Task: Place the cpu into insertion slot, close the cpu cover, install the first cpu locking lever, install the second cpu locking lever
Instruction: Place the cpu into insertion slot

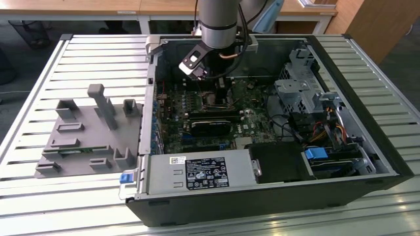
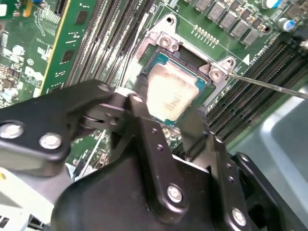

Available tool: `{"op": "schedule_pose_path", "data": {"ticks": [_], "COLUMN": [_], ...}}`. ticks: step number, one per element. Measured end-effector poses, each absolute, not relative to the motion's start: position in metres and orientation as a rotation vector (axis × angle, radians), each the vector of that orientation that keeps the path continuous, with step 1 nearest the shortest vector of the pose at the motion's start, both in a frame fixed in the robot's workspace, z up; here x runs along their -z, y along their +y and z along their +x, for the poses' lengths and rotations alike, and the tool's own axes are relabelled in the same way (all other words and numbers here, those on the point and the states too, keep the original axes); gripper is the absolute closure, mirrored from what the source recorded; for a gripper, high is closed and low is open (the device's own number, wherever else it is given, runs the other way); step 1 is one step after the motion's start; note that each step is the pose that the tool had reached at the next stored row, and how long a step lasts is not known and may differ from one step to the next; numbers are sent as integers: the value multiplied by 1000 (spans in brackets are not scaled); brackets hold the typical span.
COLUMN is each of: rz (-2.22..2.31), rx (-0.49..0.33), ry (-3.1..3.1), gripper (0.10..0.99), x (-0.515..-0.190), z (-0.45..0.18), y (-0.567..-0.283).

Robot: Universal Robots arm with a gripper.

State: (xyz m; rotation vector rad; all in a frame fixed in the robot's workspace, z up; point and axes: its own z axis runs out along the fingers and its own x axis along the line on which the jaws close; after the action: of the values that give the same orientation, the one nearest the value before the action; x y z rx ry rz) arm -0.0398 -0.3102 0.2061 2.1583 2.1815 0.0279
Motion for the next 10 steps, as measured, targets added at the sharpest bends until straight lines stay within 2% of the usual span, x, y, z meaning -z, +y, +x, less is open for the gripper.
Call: {"op": "schedule_pose_path", "data": {"ticks": [1,3,4,6,7,10], "rz": [2160,2163,2164,2166,2167,2170], "rx": [-27,-26,-26,-26,-28,-29], "ry": [2183,2186,2187,2189,2190,2192], "gripper": [549,667,667,784,784,961], "x": [-208,-210,-210,-211,-211,-212], "z": [-40,-40,-40,-40,-40,-40], "y": [-310,-311,-311,-312,-313,-314]}}
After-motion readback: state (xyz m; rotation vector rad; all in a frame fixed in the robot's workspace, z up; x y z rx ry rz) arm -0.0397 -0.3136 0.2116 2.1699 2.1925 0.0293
